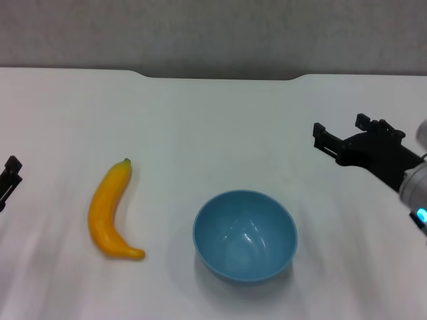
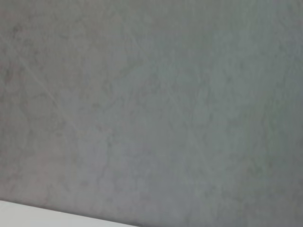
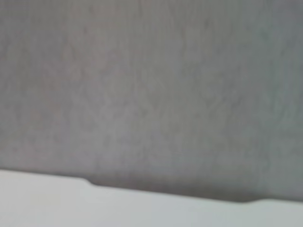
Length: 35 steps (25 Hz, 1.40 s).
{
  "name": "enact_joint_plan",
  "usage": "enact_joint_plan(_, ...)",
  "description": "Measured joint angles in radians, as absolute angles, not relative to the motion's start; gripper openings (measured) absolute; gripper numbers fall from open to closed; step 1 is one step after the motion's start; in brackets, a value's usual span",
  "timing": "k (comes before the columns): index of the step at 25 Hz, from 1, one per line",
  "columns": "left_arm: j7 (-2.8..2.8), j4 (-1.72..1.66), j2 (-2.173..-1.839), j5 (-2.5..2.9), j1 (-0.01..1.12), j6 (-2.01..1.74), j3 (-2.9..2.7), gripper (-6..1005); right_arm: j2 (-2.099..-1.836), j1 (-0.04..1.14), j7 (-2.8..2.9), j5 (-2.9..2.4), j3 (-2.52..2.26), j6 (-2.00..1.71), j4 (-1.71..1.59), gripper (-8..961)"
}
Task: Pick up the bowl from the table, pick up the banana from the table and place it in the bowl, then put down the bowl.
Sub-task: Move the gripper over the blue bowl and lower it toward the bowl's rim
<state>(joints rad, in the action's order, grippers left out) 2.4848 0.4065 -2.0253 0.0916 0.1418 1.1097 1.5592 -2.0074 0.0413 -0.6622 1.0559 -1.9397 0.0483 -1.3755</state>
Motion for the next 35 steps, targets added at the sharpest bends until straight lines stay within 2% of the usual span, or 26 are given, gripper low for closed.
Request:
enact_joint_plan(6,2.45,0.439,-2.021,0.105,0.137,1.1,1.557,860,-2.005,0.168,-0.443,0.936,-1.751,0.462,-1.351,861)
enact_joint_plan(13,2.45,0.438,-2.024,0.118,0.143,1.078,1.562,860,-2.009,0.306,-0.085,0.473,-1.801,0.687,-1.346,856)
enact_joint_plan(15,2.452,0.438,-2.025,0.118,0.143,1.077,1.562,860,-2.009,0.327,-0.048,0.423,-1.833,0.71,-1.349,814)
enact_joint_plan(18,2.452,0.438,-2.025,0.118,0.143,1.077,1.562,860,-2.011,0.327,-0.035,0.417,-1.87,0.694,-1.368,750)
enact_joint_plan(35,2.454,0.437,-2.023,0.118,0.142,1.074,1.563,859,-2.009,0.296,0.029,0.404,-1.982,0.688,-1.385,745)
